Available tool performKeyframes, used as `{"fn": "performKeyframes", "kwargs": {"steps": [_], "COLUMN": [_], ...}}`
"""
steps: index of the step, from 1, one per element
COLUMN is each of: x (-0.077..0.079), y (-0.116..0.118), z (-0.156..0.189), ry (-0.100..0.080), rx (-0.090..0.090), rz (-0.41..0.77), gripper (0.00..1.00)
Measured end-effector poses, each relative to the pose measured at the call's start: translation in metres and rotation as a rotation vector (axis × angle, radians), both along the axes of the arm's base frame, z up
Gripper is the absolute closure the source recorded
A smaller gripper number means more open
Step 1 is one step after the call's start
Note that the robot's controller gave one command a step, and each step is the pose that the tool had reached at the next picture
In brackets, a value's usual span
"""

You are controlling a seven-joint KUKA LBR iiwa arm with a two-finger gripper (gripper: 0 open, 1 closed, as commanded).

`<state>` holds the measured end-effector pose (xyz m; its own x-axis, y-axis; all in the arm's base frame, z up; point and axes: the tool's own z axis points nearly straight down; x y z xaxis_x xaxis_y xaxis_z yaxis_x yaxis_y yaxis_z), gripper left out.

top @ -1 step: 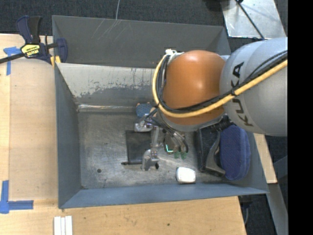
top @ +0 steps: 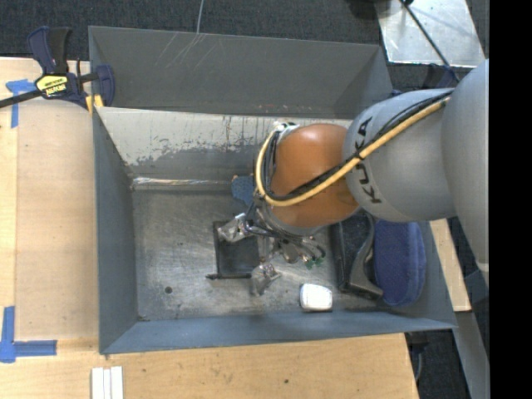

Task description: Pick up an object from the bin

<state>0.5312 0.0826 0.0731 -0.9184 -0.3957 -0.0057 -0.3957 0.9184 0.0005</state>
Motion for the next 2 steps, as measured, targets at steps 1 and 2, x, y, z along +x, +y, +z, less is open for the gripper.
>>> {"fn": "performKeyframes", "kwargs": {"steps": [1,2], "x": [0.0008,0.0016], "y": [0.0004,0.0005], "z": [0.0024,0.0037], "ry": [0.003,0.001], "rx": [-0.001,-0.001], "rz": [-0.001,-0.004], "gripper": [0.00,0.00]}}
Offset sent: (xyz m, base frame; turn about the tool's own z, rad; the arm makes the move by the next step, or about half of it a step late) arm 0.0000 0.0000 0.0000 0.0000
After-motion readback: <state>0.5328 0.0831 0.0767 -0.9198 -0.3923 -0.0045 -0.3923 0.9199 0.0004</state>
